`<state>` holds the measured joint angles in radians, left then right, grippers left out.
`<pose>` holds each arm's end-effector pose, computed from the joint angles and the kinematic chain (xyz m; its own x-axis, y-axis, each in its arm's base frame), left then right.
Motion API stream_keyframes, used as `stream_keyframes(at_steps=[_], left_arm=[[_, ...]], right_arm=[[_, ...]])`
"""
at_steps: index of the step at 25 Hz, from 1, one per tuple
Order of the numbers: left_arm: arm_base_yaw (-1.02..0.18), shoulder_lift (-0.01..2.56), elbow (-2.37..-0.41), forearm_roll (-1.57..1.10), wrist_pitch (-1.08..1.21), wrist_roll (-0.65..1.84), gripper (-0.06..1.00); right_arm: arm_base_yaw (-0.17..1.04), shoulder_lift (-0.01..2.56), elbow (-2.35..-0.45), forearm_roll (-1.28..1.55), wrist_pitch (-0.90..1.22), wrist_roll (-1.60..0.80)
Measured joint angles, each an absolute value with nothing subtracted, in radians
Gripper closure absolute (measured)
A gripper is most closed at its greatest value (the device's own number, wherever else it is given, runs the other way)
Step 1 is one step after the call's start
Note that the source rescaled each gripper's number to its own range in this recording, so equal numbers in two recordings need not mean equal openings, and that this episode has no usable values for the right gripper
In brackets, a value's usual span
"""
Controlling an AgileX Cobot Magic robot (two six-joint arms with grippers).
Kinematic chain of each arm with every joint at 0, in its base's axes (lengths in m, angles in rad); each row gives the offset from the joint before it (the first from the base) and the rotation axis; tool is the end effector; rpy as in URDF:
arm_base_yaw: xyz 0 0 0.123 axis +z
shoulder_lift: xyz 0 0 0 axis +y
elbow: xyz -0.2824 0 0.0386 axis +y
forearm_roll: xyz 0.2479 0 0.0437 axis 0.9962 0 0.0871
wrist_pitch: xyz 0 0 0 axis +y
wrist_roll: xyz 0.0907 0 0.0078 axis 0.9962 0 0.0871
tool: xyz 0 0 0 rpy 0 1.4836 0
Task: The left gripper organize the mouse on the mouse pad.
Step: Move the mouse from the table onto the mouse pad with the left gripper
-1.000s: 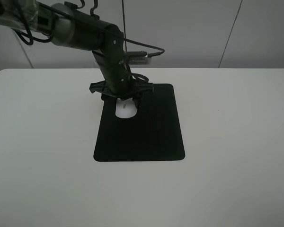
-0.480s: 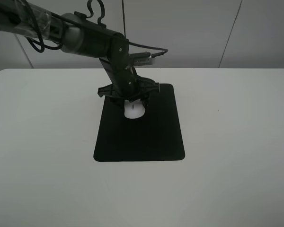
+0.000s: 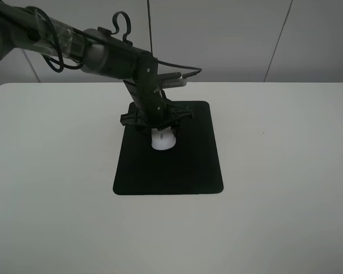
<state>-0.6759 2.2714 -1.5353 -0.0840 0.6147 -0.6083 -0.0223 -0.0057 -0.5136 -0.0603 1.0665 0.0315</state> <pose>0.3500 -0.2863 0.0933 -0.9780 -0.0178 -0.2081 0.0304 0.9736 -0.2264 -0.0078 -0.0046 0.2805 -0.4430 0.0122 -0.8964 0.0706 0.9973 -0.0213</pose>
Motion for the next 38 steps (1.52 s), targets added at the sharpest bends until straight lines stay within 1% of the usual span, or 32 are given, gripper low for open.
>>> stream_keyframes(at_steps=[26,27,28,30,31,33,38], left_arm=[[-0.676,2.285,-1.540,-0.089,0.614,-0.570,0.93],[-0.676,2.285,-1.540,-0.090,0.614,-0.570,0.91],[-0.676,2.285,-1.540,-0.091,0.613,-0.570,0.85],[-0.676,2.285,-1.540,-0.098,0.610,-0.568,0.66],[-0.676,2.285,-1.540,-0.100,0.610,-0.566,0.61],[-0.676,2.285,-1.540,-0.103,0.609,-0.557,0.57],[-0.676,2.285,-1.542,-0.103,0.609,-0.546,0.55]], right_arm=[[-0.022,-0.006,-0.514,-0.060,1.067,0.031],[-0.022,-0.006,-0.514,-0.060,1.067,0.031],[-0.022,-0.006,-0.514,-0.060,1.067,0.031],[-0.022,-0.006,-0.514,-0.060,1.067,0.031],[-0.022,-0.006,-0.514,-0.060,1.067,0.031],[-0.022,-0.006,-0.514,-0.060,1.067,0.031],[-0.022,-0.006,-0.514,-0.060,1.067,0.031]])
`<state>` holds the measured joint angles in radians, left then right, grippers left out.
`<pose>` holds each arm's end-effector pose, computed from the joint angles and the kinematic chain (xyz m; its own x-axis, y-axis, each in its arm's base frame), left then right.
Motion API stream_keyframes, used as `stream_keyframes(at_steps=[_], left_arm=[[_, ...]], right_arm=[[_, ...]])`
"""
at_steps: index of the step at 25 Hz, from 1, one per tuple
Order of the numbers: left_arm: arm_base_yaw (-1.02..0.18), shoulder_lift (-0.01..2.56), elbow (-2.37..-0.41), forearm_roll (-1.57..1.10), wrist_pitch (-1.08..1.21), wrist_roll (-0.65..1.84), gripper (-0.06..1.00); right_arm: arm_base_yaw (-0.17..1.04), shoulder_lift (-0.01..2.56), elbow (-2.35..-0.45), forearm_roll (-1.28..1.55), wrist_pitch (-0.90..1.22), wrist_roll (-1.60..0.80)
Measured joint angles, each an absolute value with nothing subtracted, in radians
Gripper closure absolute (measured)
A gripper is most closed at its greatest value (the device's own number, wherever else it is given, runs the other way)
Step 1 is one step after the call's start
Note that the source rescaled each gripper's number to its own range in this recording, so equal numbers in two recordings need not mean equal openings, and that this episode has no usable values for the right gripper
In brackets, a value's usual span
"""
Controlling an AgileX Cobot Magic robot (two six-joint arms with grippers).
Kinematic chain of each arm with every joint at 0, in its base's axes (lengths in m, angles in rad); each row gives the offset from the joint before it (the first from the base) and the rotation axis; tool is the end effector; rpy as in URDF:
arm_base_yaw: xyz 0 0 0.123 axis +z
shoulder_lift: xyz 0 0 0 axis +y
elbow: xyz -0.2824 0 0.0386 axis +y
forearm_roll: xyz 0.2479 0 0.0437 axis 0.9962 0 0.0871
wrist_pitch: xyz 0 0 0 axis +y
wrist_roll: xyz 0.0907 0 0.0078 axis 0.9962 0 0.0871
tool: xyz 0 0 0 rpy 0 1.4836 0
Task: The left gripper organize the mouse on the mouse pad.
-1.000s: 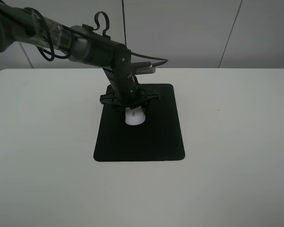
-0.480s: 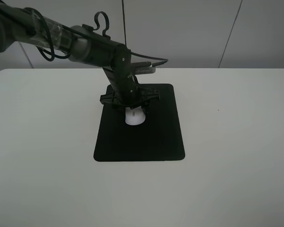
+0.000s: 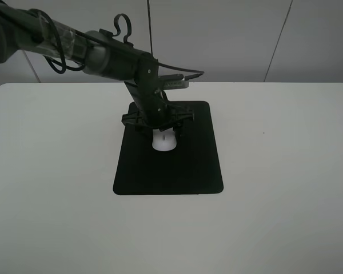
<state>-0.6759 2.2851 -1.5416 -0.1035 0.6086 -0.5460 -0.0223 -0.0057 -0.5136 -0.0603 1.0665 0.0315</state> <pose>0.3506 -0.2880 0.0888 -0.9769 0.0285 -0.2119 0.0770 0.9714 -0.2245 -0.0078 -0.0046 0.2805 -0.4430 0.0122 -0.8964 0.0706 0.9973 -0.0213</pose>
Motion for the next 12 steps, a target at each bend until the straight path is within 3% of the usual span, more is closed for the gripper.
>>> stream_keyframes(at_steps=[12], left_arm=[[-0.676,2.284,-1.544,-0.102,0.618,-0.524,0.55]], right_arm=[[-0.022,-0.006,-0.514,-0.060,1.067,0.031]])
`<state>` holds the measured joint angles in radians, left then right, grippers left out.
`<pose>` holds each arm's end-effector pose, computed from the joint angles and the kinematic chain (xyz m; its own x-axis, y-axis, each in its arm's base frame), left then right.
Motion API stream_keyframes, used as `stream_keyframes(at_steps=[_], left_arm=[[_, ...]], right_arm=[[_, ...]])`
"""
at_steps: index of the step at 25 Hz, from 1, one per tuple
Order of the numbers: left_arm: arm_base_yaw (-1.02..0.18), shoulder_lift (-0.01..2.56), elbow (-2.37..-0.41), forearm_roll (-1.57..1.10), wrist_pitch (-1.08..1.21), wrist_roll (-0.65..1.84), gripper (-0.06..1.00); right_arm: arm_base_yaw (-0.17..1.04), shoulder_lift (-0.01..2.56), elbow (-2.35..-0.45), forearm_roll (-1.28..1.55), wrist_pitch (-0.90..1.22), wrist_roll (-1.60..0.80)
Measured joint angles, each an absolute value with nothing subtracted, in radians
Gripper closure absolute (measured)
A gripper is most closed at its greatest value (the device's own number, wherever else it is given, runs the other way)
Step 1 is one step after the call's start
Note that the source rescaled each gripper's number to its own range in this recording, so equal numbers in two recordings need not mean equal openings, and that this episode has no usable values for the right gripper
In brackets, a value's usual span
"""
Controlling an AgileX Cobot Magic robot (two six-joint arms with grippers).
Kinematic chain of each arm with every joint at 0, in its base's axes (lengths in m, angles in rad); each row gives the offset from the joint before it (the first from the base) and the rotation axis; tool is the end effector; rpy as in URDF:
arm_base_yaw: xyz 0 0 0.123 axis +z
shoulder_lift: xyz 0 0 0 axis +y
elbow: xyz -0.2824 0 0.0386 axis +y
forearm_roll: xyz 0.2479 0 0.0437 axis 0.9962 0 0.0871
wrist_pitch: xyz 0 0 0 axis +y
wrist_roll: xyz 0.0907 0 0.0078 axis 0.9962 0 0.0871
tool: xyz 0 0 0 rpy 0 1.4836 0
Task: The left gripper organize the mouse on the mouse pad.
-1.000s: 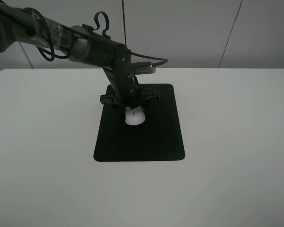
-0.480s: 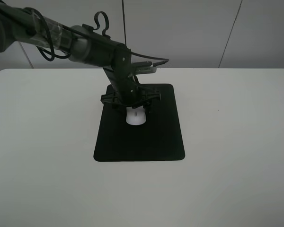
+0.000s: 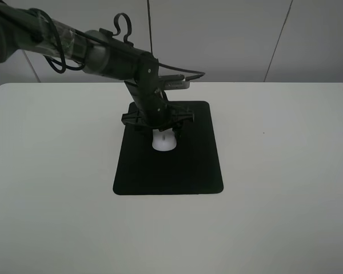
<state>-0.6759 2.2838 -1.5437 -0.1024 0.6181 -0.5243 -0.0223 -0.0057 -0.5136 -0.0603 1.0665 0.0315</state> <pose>0.3503 -0.2878 0.0897 -0.9759 0.0518 -0.2121 0.0986 0.9713 -0.2164 -0.0078 -0.0046 0.2805 -0.4430 0.0122 -0.8964 0.0706 0.9973 -0.0213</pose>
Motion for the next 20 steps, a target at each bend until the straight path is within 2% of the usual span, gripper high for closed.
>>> stream_keyframes(at_steps=[20], left_arm=[[-0.676,2.193,-1.618,-0.052,0.731,-0.502,0.55]], right_arm=[[-0.022,-0.006,-0.514,-0.061,1.067,0.031]])
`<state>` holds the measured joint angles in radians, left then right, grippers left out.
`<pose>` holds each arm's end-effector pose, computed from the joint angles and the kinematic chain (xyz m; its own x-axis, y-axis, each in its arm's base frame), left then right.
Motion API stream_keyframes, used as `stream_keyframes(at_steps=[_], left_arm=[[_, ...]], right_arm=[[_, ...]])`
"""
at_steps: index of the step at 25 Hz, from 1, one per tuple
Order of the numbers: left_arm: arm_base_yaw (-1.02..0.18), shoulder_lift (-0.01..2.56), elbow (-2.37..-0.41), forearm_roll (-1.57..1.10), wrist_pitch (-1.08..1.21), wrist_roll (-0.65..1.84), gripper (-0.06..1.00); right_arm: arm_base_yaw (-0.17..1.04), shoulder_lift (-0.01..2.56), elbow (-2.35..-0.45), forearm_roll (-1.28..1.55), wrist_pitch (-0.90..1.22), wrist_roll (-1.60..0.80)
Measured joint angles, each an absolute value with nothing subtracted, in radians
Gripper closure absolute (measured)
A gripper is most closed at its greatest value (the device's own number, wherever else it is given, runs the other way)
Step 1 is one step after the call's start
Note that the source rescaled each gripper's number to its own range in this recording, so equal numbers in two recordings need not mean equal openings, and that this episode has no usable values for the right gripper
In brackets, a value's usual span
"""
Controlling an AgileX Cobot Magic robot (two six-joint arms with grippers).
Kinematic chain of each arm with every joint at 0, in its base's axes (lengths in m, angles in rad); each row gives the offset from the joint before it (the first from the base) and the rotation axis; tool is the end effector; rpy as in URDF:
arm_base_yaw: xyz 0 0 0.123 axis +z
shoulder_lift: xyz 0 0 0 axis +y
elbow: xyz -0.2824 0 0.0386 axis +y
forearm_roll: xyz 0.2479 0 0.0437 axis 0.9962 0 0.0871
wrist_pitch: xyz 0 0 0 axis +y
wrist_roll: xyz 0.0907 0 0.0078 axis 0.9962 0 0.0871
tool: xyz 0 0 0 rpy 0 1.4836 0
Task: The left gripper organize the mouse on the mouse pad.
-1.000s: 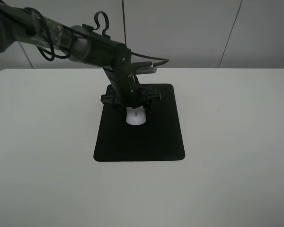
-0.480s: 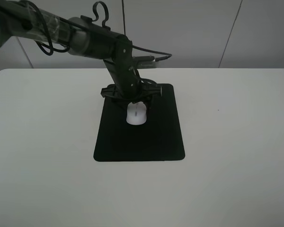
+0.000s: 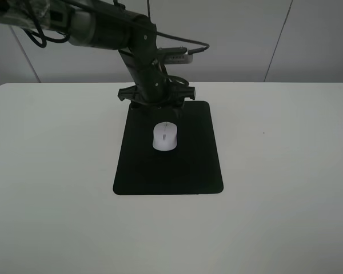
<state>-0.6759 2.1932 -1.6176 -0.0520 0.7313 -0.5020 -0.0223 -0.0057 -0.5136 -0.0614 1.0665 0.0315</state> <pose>0.3561 -0.2896 0.1462 -0.9545 0.1060 -0.2786 0.1670 0.9643 -0.2053 -0.0078 -0.0047 0.2805 -0.4430 0.0117 -0.8964 0.0712 0.9972 -0.0222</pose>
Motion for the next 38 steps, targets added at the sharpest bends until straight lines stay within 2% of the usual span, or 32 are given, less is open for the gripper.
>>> stream_keyframes(at_steps=[12,30,38], left_arm=[[-0.609,1.957,-1.589,0.116,0.864,-0.498,0.55],[-0.323,1.326,-1.061,0.181,0.803,-0.433,0.55],[-0.271,0.989,-0.876,0.181,0.811,-0.360,0.55]], right_arm=[[-0.022,-0.006,-0.514,-0.061,1.067,0.031],[-0.022,-0.006,-0.514,-0.061,1.067,0.031],[-0.022,-0.006,-0.514,-0.061,1.067,0.031]])
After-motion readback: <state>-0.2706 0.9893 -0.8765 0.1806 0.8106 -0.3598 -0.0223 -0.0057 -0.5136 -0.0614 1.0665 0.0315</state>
